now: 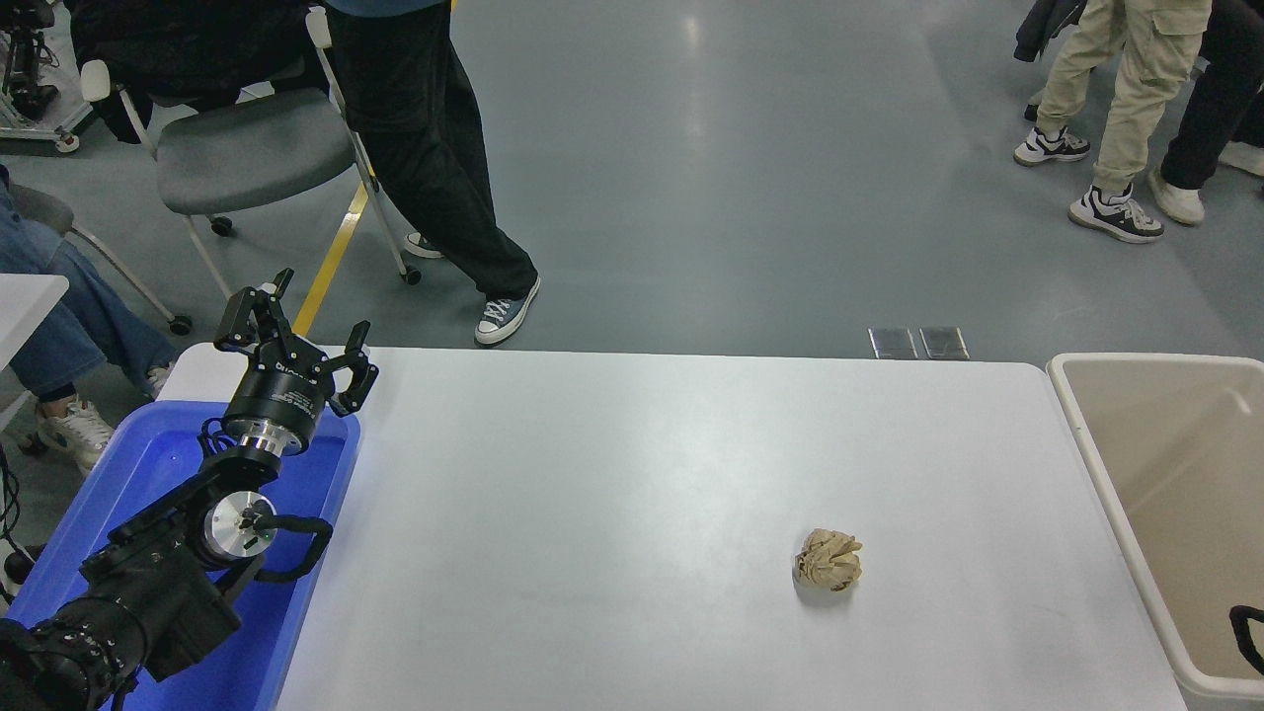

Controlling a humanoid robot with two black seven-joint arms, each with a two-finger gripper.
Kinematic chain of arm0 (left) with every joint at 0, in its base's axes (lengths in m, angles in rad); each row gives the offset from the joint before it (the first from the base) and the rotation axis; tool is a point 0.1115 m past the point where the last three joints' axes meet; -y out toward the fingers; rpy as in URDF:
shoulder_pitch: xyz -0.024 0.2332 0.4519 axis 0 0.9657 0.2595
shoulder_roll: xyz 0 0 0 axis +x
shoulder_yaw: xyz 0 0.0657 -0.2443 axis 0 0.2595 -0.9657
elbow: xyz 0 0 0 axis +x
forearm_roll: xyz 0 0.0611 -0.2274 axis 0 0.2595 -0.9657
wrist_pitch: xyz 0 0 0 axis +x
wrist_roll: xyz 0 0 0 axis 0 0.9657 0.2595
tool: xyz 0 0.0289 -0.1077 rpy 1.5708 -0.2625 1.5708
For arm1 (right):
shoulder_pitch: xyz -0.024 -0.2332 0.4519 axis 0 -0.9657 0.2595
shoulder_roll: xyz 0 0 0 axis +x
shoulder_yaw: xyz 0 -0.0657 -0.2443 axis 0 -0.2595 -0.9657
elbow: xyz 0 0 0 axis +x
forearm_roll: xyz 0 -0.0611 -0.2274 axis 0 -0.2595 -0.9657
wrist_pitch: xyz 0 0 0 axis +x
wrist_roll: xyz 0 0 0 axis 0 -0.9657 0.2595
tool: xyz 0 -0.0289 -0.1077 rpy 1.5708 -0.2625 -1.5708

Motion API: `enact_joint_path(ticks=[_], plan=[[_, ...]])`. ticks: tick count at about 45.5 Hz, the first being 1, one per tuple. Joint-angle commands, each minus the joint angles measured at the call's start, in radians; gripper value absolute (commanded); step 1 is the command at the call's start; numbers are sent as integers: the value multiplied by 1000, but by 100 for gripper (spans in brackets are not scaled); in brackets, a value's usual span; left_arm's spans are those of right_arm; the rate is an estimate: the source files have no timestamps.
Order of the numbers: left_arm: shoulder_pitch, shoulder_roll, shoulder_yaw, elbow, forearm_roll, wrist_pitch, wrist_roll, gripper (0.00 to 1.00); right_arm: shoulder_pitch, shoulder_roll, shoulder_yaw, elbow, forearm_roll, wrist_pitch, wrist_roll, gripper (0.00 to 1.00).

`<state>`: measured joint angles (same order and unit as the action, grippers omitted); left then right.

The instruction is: Dispose of the paper cup in the dustbin

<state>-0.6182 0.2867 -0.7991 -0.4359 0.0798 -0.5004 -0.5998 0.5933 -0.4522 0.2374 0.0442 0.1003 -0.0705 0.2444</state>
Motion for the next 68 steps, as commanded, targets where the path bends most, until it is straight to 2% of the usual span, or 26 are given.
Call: enact_joint_path(ticks=[1, 12, 26, 32, 39, 45, 62, 68], plan=[[0, 0, 0, 0, 0, 0, 0, 100, 5, -37, 63, 6, 7, 92, 9, 99], [0, 0, 0, 0, 0, 0, 0, 100, 5, -75, 244, 129, 9, 136, 59, 99], [0, 0, 0, 0, 0, 0, 0, 100, -59, -149, 536, 506, -40, 144, 81, 99], [0, 0, 0, 0, 0, 0, 0, 100, -116, -138, 698, 652, -149, 144, 82, 99], [0, 0, 0, 0, 0, 0, 0, 100, -219, -40, 945, 829, -379, 143, 88, 99], [0, 0, 1, 0, 0, 0, 0, 100, -239, 59, 1024, 836, -482, 144, 90, 99], [0, 0, 1, 0, 0, 0, 0, 100, -248, 214, 1043, 830, -495, 144, 222, 99], [0, 0, 0, 0, 0, -1, 0, 100, -248, 245, 1042, 827, -495, 143, 233, 99]])
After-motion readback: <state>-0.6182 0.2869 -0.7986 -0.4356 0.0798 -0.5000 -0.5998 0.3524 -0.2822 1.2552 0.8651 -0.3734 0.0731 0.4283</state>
